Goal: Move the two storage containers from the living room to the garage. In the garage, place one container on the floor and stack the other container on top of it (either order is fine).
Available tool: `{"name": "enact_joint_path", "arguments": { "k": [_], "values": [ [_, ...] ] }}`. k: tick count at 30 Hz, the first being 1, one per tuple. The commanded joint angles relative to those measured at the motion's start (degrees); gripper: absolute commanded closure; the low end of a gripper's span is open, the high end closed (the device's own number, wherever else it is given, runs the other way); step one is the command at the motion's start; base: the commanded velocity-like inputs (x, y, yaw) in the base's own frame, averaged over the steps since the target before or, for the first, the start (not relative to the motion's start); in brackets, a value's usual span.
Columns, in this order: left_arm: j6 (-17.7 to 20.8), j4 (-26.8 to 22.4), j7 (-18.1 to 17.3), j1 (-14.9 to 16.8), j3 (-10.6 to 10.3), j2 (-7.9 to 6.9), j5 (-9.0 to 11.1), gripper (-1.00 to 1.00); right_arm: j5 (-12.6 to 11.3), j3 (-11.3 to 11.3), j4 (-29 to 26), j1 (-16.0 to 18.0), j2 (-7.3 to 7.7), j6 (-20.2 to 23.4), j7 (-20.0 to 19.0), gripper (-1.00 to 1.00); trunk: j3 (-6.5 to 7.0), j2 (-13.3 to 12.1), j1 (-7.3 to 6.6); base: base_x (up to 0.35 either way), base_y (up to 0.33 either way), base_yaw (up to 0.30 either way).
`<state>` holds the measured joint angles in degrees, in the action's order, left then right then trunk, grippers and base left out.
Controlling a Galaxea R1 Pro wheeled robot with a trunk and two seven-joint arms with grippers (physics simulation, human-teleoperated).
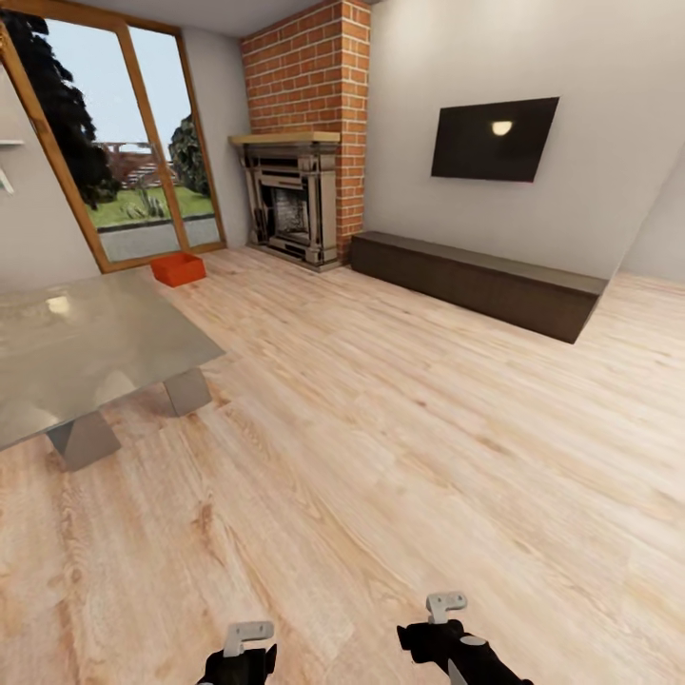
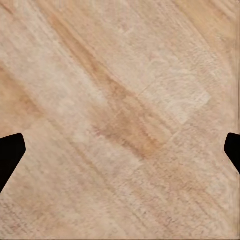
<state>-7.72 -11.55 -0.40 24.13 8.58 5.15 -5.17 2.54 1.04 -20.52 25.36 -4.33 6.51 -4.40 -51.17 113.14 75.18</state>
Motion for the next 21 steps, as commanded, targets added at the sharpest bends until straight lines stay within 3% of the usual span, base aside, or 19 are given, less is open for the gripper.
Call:
{"name": "enact_joint_path", "arguments": {
  "k": [1,21],
  "values": [
    [-0.2,0.04,-0.04,0.04,0.47,0.04,-0.54,-1.0,0.27,0.1,-0.13,0.0,0.02,0.35,-0.1,-1.0,-0.09,0.02,0.02,0.273,-0.249,0.148],
    [-0.2,0.04,-0.04,0.04,0.47,0.04,-0.54,-1.0,0.27,0.11,-0.09,-0.04,0.02,0.35,-0.05,-1.0,-1.01,0.02,0.02,0.273,-0.249,0.148]
  ]
}}
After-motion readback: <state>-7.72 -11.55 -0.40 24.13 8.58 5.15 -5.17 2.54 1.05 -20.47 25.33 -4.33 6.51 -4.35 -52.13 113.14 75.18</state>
